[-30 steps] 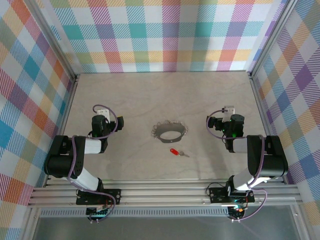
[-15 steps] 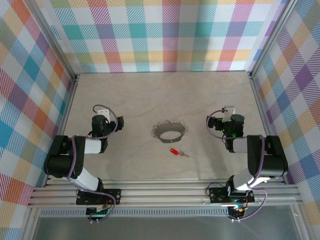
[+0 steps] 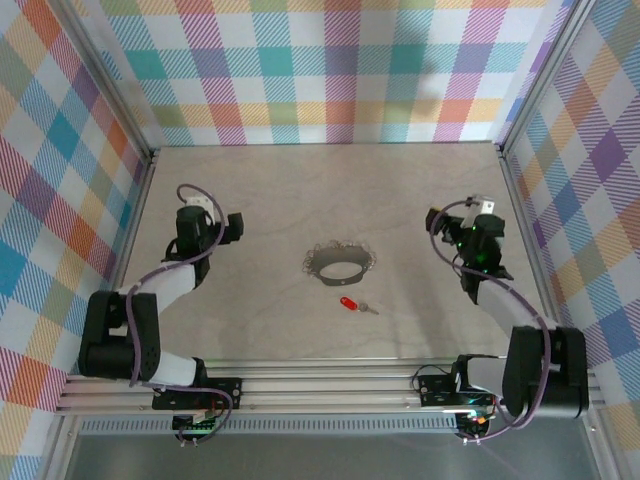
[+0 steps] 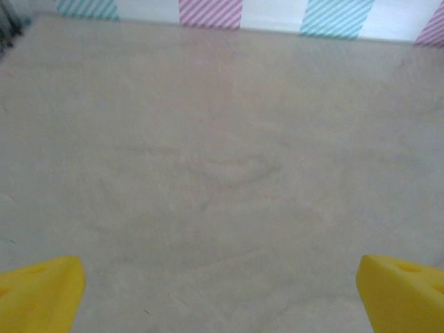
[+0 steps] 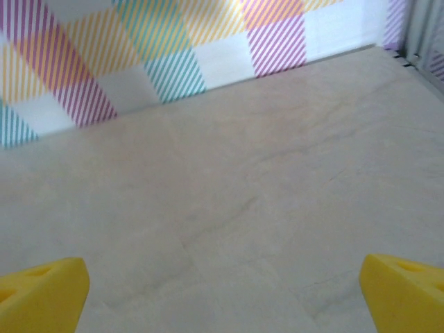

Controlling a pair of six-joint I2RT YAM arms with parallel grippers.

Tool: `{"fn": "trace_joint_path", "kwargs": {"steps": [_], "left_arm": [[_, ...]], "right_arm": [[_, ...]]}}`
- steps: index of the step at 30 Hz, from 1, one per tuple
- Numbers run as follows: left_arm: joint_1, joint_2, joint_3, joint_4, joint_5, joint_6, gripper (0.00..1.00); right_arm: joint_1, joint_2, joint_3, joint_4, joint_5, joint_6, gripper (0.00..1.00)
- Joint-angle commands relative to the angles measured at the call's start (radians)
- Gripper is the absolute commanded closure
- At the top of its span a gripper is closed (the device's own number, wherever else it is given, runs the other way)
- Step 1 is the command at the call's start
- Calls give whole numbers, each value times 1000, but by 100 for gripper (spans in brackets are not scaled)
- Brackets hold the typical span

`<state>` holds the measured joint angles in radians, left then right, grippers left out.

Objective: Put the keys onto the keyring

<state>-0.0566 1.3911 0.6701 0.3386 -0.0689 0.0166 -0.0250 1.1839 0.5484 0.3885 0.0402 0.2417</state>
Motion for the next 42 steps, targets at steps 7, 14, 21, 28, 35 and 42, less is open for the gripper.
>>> {"fn": "trace_joint_path", "kwargs": {"steps": [7, 14, 21, 28, 35, 42], "left_arm": [[-16, -106, 305, -553, -2, -124, 0], [-42, -88, 490, -817, 97, -162, 0], [-102, -112, 505, -916, 226, -267, 0], [-263, -205, 294, -777, 216, -367, 0], [-485, -150, 146, -563, 114, -511, 0], [-674, 23, 170, -420, 56, -605, 0]], "right_arm": [[-2, -67, 145, -433, -133, 205, 2], [22, -118, 117, -564, -311, 310, 13], [209, -77, 98, -608, -319, 380, 17], [403, 39, 139, -612, -223, 368, 19], [425, 71, 137, -608, -231, 379, 19], [435, 87, 106, -604, -247, 367, 22]]}}
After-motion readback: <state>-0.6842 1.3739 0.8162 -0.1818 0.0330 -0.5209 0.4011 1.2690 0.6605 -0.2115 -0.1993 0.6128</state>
